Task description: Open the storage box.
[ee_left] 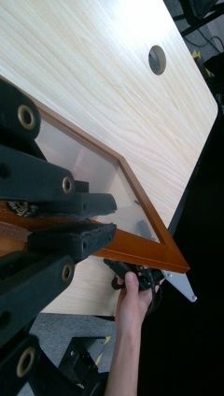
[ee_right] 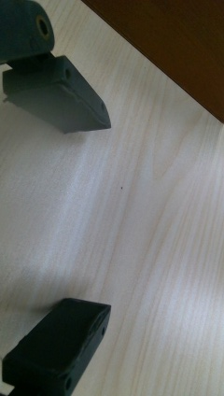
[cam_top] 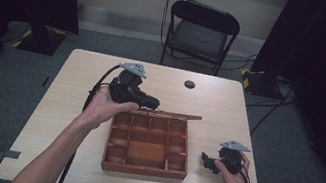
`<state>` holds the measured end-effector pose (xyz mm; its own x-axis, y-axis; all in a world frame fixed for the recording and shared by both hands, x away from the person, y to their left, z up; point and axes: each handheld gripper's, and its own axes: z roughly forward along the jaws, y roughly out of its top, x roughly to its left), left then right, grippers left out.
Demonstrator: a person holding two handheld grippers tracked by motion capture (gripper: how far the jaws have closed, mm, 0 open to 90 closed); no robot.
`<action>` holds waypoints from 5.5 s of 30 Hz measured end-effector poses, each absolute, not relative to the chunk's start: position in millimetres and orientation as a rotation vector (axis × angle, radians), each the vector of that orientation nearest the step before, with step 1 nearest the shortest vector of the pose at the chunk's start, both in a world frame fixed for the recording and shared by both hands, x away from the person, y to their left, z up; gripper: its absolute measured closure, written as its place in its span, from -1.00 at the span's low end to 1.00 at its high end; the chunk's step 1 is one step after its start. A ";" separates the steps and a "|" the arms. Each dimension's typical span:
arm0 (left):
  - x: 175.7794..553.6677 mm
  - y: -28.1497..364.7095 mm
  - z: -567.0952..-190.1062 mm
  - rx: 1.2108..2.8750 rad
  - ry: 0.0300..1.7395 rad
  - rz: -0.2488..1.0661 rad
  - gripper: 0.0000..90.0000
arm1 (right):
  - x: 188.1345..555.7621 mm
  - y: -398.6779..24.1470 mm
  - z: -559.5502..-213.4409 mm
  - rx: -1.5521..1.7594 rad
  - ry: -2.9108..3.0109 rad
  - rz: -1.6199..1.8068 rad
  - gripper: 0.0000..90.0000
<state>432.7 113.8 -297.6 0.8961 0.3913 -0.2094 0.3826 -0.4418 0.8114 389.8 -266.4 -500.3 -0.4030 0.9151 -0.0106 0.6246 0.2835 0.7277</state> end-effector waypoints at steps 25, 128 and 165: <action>439.9 116.7 -297.2 2.024 0.574 0.032 0.87 | 390.1 -266.1 -500.3 1.379 2.131 0.912 -0.79; 438.4 116.4 -298.1 2.012 0.567 0.069 0.89 | 390.1 -266.3 -500.3 1.377 2.132 0.910 -0.79; 438.4 116.4 -298.4 2.007 0.569 0.066 0.89 | 390.2 -266.2 -500.3 1.377 2.131 0.911 -0.79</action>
